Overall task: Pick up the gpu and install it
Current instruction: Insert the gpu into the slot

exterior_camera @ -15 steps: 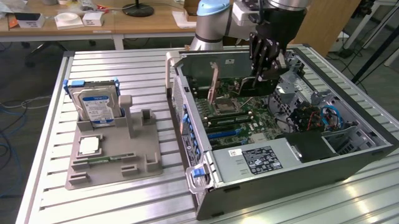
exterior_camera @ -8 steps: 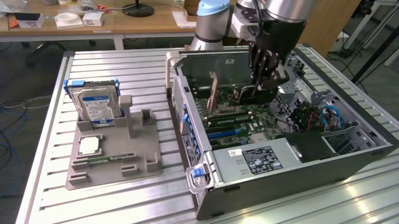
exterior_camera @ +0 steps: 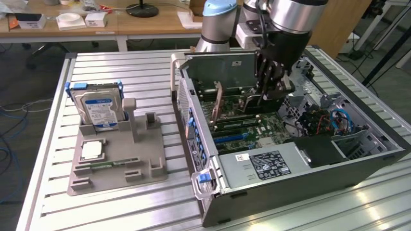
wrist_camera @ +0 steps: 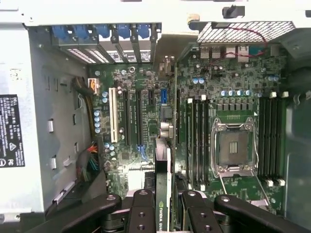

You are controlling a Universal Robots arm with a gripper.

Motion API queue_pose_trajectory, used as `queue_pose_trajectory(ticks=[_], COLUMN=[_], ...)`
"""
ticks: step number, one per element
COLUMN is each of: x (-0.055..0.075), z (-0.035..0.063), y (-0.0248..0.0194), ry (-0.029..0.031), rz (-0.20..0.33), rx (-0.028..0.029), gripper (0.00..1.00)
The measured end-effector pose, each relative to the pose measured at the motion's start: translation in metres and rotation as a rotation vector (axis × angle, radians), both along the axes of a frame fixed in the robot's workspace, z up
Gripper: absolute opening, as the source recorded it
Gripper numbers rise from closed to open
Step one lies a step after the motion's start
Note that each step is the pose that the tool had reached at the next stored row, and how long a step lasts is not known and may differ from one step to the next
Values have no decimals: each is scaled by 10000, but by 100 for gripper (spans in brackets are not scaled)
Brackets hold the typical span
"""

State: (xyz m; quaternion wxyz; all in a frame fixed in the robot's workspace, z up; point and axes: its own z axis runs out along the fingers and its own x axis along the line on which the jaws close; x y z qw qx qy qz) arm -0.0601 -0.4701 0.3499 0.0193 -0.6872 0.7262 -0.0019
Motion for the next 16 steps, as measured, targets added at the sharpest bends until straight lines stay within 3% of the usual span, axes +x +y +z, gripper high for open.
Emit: queue_pose_trajectory(ticks=[5, 7, 10, 16], x=[-3, -3, -3, -3], z=[-87, -112, -114, -218], y=[0, 1, 0, 0], ry=[42, 91, 94, 95], rz=[-1, -1, -2, -1], rx=[-31, -39, -43, -41], gripper=[26, 26, 26, 26])
